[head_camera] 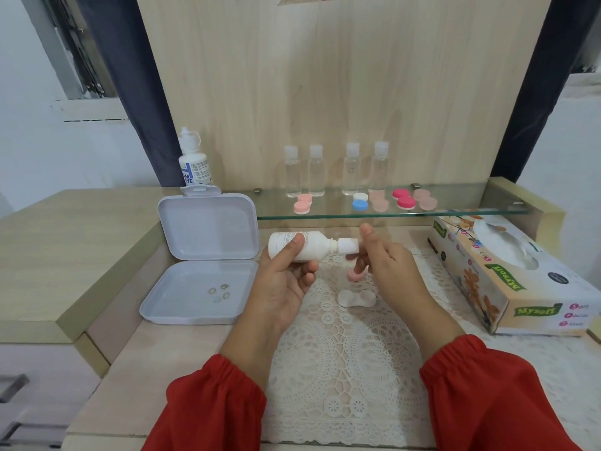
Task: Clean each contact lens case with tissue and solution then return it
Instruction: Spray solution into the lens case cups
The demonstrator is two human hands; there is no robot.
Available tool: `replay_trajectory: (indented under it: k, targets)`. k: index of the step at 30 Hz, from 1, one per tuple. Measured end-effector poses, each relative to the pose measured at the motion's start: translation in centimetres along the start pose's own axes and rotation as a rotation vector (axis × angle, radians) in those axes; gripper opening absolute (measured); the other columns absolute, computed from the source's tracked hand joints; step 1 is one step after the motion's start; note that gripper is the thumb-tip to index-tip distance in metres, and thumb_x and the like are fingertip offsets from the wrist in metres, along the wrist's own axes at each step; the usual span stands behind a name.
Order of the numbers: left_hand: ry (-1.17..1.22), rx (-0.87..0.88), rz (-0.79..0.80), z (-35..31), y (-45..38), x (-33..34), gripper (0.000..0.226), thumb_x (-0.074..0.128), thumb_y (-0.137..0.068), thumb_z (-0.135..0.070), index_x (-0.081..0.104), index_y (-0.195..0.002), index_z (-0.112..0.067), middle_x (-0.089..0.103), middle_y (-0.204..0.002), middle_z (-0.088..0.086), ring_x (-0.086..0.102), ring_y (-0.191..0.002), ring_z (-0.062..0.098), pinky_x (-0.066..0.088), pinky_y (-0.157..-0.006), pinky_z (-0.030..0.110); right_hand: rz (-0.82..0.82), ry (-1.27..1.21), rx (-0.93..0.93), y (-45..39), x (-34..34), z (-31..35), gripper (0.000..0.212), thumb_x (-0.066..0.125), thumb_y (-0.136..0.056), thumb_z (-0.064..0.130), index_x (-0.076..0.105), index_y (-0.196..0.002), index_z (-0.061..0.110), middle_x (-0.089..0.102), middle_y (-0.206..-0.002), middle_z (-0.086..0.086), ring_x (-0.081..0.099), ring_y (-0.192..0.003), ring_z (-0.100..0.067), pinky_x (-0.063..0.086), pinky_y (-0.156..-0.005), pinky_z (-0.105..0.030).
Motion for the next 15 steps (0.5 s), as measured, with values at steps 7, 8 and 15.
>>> replay_trajectory:
  k: [7, 8, 15]
  targets:
    - [0.007, 0.006, -0.002, -0.10, -0.02, -0.09, 0.072, 0.071, -0.075, -0.024, 0.043, -0.135, 0.002, 0.065, -0.082, 0.011, 0.057, -0.050, 0.011, 0.046, -0.042, 0.017, 0.012, -0.084, -0.087, 0.07, 0.17, 0.36, 0.016, 0.052, -0.096, 0.022, 0.063, -0.084, 0.018, 0.060, -0.074, -0.006, 0.055, -0.062, -0.002, 0.040, -0.052, -0.006]
    - [0.009, 0.007, 0.000, -0.09, 0.00, -0.11, 0.072, 0.071, -0.075, -0.024, 0.043, -0.135, 0.002, 0.065, -0.082, 0.011, 0.057, -0.051, 0.011, 0.046, -0.042, 0.017, -0.008, -0.045, -0.056, -0.02, 0.22, 0.21, 0.029, 0.049, -0.098, 0.032, 0.064, -0.078, 0.017, 0.062, -0.071, -0.005, 0.054, -0.056, 0.002, 0.040, -0.052, -0.007]
    - [0.012, -0.002, 0.003, -0.12, 0.11, -0.02, 0.069, 0.071, -0.075, -0.023, 0.044, -0.134, 0.002, 0.065, -0.082, 0.011, 0.057, -0.051, 0.011, 0.046, -0.042, 0.017, 0.044, -0.153, -0.065, -0.13, 0.31, 0.17, 0.017, 0.050, -0.093, 0.016, 0.059, -0.080, 0.022, 0.059, -0.065, 0.001, 0.052, -0.060, -0.004, 0.042, -0.055, -0.011]
Point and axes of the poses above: each hand's wrist, its own y-axis away from the middle knuckle, its own x-axis out of the palm, z = x × y, the point moved 3 cm from there along -y, towards the middle knuckle
